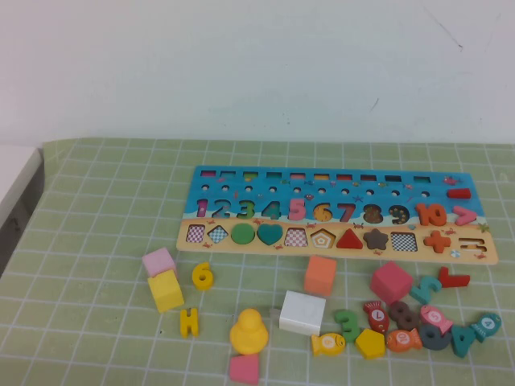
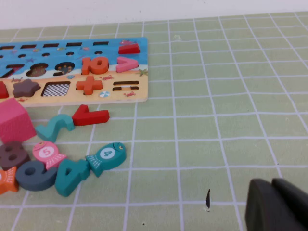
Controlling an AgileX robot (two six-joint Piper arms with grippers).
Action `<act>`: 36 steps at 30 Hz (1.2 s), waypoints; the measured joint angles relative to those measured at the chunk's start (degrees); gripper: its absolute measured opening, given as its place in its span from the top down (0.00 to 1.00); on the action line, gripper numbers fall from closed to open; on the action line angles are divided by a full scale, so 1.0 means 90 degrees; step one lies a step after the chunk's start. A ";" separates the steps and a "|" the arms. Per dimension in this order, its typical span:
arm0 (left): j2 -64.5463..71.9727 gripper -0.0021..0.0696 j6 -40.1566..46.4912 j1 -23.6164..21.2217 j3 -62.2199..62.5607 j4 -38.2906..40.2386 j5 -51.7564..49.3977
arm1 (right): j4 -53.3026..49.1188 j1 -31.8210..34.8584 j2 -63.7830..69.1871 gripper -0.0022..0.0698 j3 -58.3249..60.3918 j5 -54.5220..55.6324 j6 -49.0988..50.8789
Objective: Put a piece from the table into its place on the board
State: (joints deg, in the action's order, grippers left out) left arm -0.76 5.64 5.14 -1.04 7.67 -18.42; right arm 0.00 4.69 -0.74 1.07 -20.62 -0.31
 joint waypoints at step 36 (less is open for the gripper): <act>0.0000 0.97 0.0272 0.0000 0.0000 -0.0092 0.0000 | 0.0000 0.0000 0.0000 0.97 0.0000 0.0000 0.0000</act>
State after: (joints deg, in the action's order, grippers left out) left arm -0.76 8.09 5.14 -1.04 6.84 -18.42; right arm 0.00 4.69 -0.74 1.07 -20.62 -0.31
